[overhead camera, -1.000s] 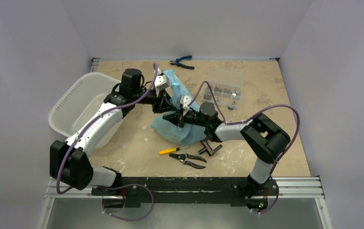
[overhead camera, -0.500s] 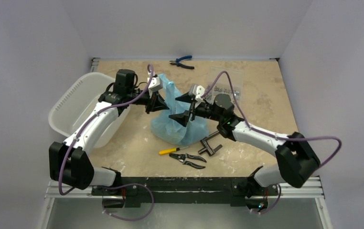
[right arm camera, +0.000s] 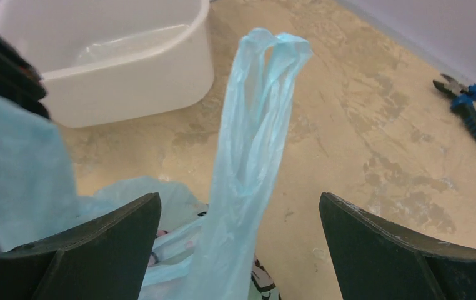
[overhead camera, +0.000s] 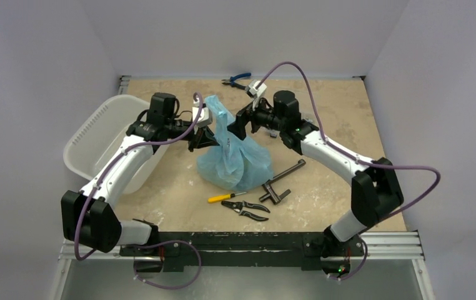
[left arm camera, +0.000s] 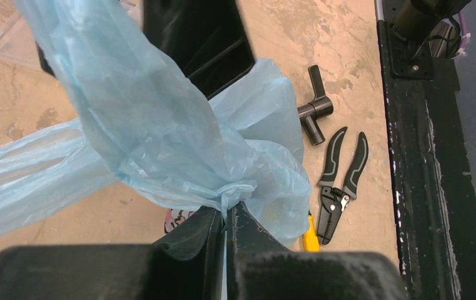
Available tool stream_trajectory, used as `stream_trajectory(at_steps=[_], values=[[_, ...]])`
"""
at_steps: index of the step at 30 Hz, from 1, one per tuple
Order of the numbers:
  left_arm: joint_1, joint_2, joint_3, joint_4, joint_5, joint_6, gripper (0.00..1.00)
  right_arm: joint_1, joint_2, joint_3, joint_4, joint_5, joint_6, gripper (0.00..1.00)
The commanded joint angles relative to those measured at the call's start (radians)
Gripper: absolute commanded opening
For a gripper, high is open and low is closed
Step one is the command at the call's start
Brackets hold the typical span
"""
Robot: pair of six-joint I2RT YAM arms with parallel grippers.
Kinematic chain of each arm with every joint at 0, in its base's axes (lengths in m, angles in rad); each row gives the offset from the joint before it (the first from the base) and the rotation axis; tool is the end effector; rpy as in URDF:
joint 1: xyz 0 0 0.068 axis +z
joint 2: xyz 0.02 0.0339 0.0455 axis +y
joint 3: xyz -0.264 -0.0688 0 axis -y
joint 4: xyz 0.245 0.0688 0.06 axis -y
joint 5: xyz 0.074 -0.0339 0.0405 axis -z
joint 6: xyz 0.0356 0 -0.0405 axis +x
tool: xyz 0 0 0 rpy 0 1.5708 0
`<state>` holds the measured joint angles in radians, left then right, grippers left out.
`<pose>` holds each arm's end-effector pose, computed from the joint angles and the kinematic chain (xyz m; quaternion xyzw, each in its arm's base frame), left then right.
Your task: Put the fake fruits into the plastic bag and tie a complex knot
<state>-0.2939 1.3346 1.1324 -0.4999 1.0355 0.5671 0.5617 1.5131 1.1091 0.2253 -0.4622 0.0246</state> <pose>0.2597 -0.1106 0.3202 0.5182 0.6294 -0.3950 0.4234 0.2944 0.2040 0.3171 -0.3398 0.6812 0.3486 0.5467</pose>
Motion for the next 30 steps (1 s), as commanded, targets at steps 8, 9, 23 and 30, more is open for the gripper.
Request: stream_trajectory(at_steps=[8, 9, 23, 30], values=[[0.0, -0.025, 0.007, 0.0, -0.004, 0.08, 0.0, 0.017, 0.197, 0.185, -0.109, 0.031, -0.106, 0.87], [-0.001, -0.025, 0.006, -0.002, -0.005, 0.084, 0.0, 0.017, 0.2, 0.185, -0.106, -0.011, -0.117, 0.81], [0.001, -0.009, 0.025, -0.032, -0.003, 0.128, 0.0, -0.009, 0.15, 0.136, -0.163, -0.211, -0.299, 0.1], [-0.003, 0.102, 0.176, -0.386, -0.048, 0.48, 0.0, -0.014, 0.025, 0.122, -0.376, -0.394, -0.448, 0.06]])
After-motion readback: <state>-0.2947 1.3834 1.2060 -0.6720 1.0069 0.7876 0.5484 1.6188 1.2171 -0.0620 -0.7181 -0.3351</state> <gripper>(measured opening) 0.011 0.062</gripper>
